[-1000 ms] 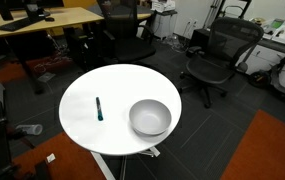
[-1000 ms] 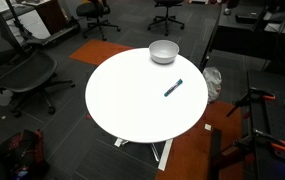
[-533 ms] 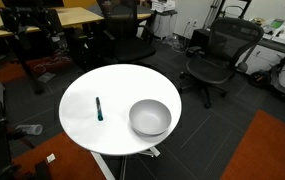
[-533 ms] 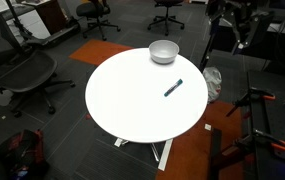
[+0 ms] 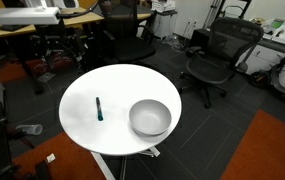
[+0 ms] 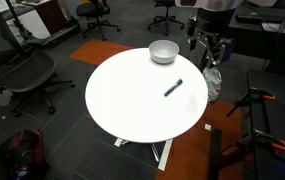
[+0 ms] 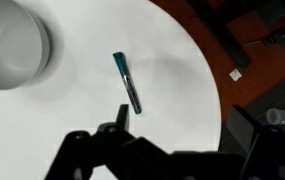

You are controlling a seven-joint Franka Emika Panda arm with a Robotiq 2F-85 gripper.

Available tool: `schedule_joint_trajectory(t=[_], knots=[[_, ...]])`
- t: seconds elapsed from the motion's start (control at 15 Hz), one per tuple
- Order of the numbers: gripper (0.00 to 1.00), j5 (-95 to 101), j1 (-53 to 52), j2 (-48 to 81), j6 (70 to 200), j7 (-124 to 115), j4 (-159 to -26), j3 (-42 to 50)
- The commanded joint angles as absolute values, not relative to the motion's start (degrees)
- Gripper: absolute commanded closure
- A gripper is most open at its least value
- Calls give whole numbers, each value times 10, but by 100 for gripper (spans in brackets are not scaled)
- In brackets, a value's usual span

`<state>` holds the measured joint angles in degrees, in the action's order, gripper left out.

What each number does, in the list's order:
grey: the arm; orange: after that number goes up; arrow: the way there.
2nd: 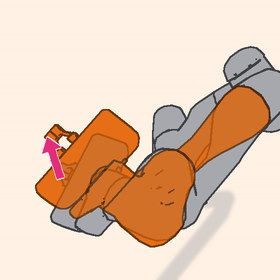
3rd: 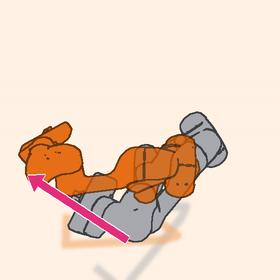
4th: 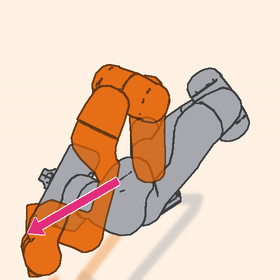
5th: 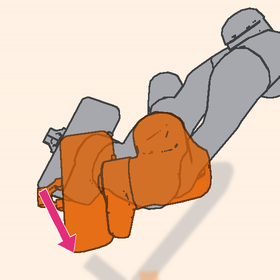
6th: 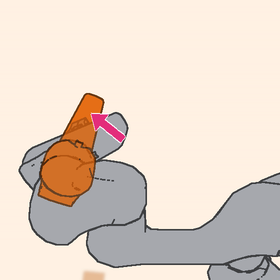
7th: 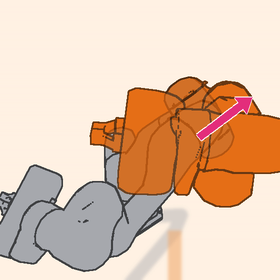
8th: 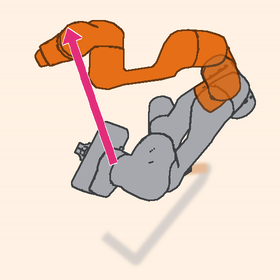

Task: Put the marker in the bowl

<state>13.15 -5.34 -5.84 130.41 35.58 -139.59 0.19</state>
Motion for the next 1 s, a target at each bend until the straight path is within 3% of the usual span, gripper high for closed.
schedule_joint_trajectory(t=[0.0, 0.93], knots=[[0, 111, -34, -21, 1371, 402, -1400, 13], [0, 113, -11, 29, 1371, 483, -1368, 14]])
